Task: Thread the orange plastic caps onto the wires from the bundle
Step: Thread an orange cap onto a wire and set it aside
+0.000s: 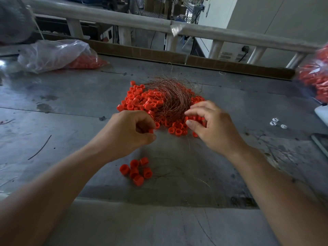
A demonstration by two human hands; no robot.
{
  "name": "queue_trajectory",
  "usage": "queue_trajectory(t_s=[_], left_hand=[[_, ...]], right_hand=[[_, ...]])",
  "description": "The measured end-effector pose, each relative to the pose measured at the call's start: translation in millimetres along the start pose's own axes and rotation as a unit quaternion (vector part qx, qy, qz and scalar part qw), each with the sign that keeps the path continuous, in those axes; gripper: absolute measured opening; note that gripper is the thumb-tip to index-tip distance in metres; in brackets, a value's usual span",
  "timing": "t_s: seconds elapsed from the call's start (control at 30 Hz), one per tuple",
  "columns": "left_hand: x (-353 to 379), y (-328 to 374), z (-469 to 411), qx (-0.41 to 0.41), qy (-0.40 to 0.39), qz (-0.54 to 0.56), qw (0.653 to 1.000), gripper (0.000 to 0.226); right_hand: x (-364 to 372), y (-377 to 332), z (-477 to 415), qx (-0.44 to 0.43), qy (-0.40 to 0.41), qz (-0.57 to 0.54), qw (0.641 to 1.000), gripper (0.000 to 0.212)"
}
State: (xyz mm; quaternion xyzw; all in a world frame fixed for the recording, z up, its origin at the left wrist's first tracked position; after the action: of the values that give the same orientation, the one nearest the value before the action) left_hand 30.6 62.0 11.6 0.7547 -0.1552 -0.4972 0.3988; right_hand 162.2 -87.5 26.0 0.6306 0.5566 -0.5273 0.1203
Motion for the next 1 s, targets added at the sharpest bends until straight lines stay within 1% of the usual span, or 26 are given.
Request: queue_trajectory(t_s=[0.1,0.2,0.33,0.43,0.5,0.6,0.67,0.73,0.8,0.87,0.93,1.0], left_hand=[[1,1,1,0.002,-0.003,0.005,1.000,0.032],[0,3,1,0.006,-0.005,0.005,1.000,0.031],[1,7,3,0.008,-0.019,0.001,1.000,0.028],[3,9,4,0.012,-0.036,0.005,0.999,0.026],[3,9,5,0.011,-0.044,0.004,0.999,0.025],[4,8,5,0.006,-0.052,0.008,0.999,0.025],[5,8,5,0.004,-0.055,0.009,0.998,0.026],[5,7,5,0.006,-0.056,0.007,0.998,0.027],[6,6,5,0.008,-0.053,-0.006,0.999,0.029],[5,6,4,0.009,-0.028,-0.020,0.999,0.031],[0,4,3,0.008,0.035,-0.037,0.999,0.033],[-7,3,2,0.007,0.090,-0.054,0.994,0.028]], right_hand=[[9,-2,-2,-0.028,-0.029,0.039,0.998,0.026],[18,-1,-2,-0.040,-0.060,0.050,0.996,0.028],[27,-5,-2,-0.084,-0.112,0.060,0.988,0.042],[34,-2,-1,-0.081,-0.152,0.091,0.981,0.050],[33,-1,-2,-0.071,-0.135,0.090,0.984,0.049],[23,-4,-4,-0.082,-0.048,0.049,0.994,0.035],[15,-7,-4,-0.097,0.012,0.032,0.995,0.027],[11,-10,-2,-0.111,0.045,0.030,0.992,0.023],[10,-11,-2,-0.117,0.046,0.031,0.992,0.019],[11,-12,0,-0.122,0.031,0.028,0.992,0.017],[13,-14,2,-0.137,0.013,0.032,0.990,0.019],[17,-17,3,-0.149,-0.008,0.034,0.988,0.021]])
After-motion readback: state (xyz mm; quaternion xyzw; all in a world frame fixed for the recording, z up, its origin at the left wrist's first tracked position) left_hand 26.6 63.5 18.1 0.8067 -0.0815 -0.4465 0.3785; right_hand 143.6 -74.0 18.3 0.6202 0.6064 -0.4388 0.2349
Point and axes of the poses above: each hand's wrist, its own z-axis away from the middle knuckle, its own x-axis out of the palm, y = z × x, the point moved 3 cm from there along -z, towards the middle knuckle, and after that the axes turned 3 degrees about -x, right-handed, at the moved point
